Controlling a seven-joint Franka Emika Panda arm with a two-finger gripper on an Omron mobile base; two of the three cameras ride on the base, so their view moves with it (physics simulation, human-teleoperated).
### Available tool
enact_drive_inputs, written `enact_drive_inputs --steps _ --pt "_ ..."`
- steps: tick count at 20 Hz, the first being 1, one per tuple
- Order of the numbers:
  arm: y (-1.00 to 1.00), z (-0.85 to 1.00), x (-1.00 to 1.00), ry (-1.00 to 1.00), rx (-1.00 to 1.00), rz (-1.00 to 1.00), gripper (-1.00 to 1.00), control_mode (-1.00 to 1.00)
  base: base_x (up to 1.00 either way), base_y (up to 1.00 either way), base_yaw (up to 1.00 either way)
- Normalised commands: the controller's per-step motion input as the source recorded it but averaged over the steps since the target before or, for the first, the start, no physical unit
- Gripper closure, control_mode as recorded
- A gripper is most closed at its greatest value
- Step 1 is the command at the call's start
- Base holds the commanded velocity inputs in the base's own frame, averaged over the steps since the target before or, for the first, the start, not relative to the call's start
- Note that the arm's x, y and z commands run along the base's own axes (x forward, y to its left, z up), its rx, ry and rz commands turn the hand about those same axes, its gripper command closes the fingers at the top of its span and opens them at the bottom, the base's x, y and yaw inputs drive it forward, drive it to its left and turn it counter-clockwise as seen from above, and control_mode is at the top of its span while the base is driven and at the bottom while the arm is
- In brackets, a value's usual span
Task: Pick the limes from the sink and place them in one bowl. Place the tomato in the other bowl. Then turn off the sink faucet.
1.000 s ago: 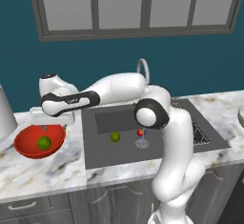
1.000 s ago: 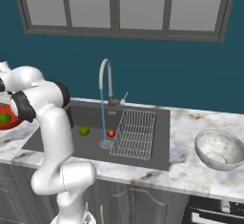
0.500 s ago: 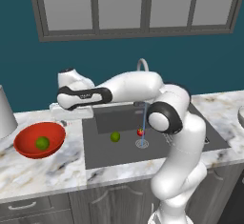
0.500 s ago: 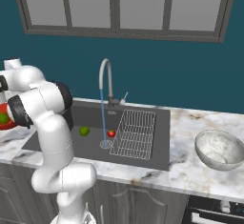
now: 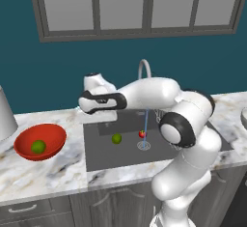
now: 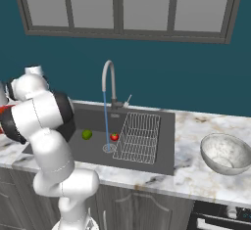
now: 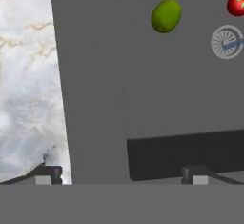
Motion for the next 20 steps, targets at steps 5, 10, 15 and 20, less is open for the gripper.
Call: enact_drive_inputs --steps 5,10,15,20 --pt "-0.87 -0.34 0.00 0.00 0.00 0.00 -1.00 -1.00 0.00 0.00 0.00" --pt "-0.82 -0.29 0.04 0.00 0.00 0.00 -1.00 -1.00 0.00 0.00 0.00" --pt "-0.51 -0.26 0.25 0.00 0.00 0.00 -1.00 -1.00 0.00 0.00 0.00" --pt "-0.22 -0.29 0.29 0.00 0.00 0.00 -1.00 -1.00 0.00 0.00 0.00"
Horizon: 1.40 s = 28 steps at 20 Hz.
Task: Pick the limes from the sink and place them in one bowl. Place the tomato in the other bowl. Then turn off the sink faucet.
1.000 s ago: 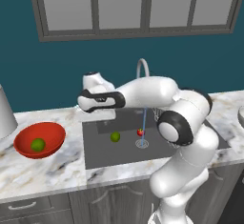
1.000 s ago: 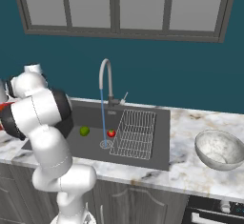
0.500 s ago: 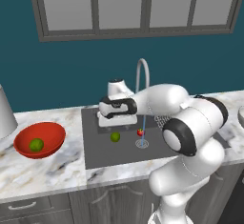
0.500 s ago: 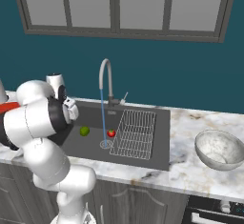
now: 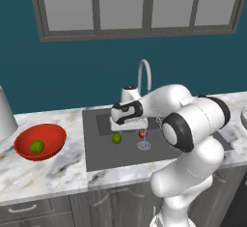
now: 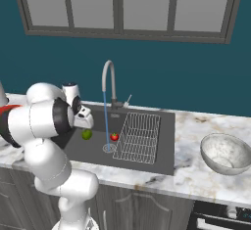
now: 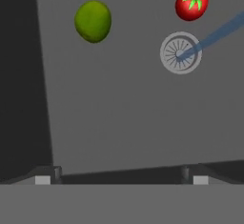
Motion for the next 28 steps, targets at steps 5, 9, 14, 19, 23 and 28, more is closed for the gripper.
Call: enact_drive_inputs --steps 5,9,14,19,23,28 --pt "-0.05 -0.24 0.21 -0.01 0.00 0.00 -1.00 -1.00 0.00 0.00 0.00" --pt "0.00 -0.16 0.24 -0.02 0.00 0.00 -1.00 -1.00 0.00 0.00 0.00" --pt "0.00 -0.14 0.24 0.00 0.00 0.00 -1.00 -1.00 0.00 0.00 0.00" --pt "0.00 -0.19 0.18 -0.01 0.00 0.00 -1.00 -1.00 0.00 0.00 0.00" --pt "0.00 -0.22 0.14 0.00 0.00 0.00 -1.00 -1.00 0.00 0.00 0.00" --pt "0.00 -0.14 0.12 0.00 0.00 0.00 -1.00 -1.00 0.00 0.00 0.00"
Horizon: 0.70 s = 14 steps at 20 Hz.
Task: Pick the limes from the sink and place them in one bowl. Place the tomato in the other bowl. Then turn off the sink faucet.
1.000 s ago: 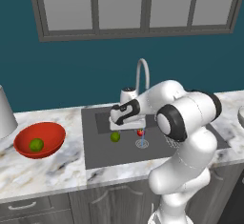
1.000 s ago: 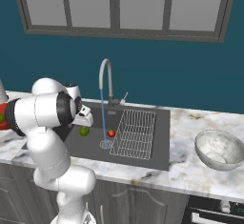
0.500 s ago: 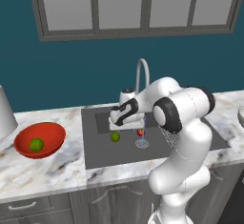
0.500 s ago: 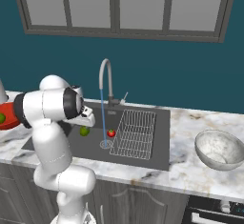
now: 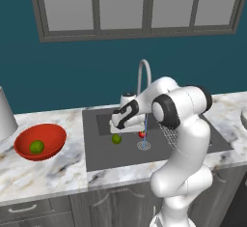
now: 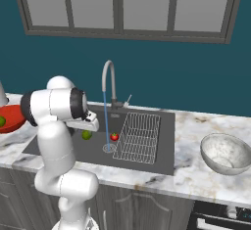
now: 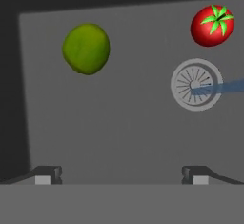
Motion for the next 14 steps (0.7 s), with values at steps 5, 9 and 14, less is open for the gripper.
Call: enact_drive_inputs --steps 5,9,14 --pt "0.00 -0.08 0.12 0.00 0.00 0.00 -1.00 -1.00 0.00 0.00 0.00" --pt "0.04 -0.08 0.21 0.00 0.00 -0.04 -1.00 -1.00 0.00 0.00 0.00" --pt "0.12 -0.18 0.28 0.00 0.00 -0.04 -1.00 -1.00 0.00 0.00 0.00"
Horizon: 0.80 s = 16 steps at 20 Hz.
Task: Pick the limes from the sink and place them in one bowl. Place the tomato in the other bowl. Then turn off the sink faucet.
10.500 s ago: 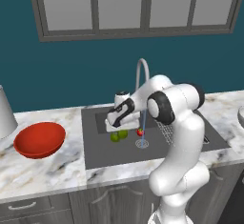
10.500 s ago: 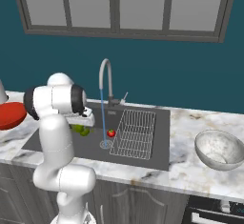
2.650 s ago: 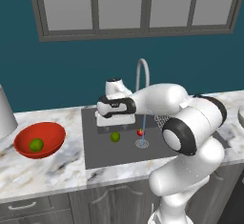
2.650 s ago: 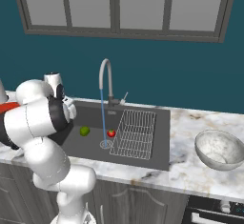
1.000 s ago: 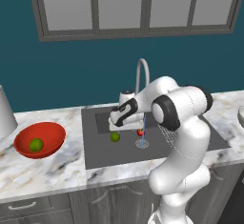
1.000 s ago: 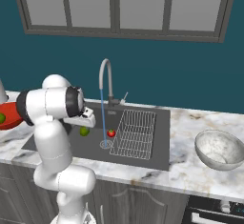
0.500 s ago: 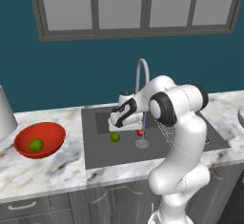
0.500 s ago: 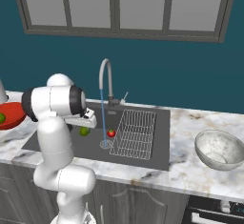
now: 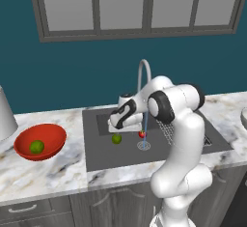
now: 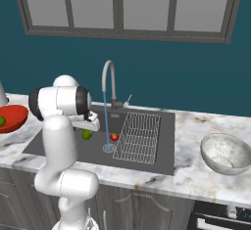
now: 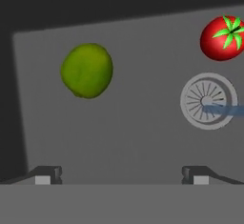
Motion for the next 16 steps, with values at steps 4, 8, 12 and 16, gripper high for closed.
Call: enact_drive_inputs --steps 4,8,12,16 --pt "0.14 -0.20 0.28 0.00 0.00 -0.04 -1.00 -1.00 0.00 0.00 0.00" --pt "0.06 -0.20 0.28 0.00 0.00 -0.03 -1.00 -1.00 0.00 0.00 0.00" --pt "0.04 -0.23 0.27 0.00 0.00 -0.03 -1.00 -1.00 0.00 0.00 0.00" --pt "0.03 -0.25 0.23 0.00 0.00 -0.03 -1.00 -1.00 0.00 0.00 0.00"
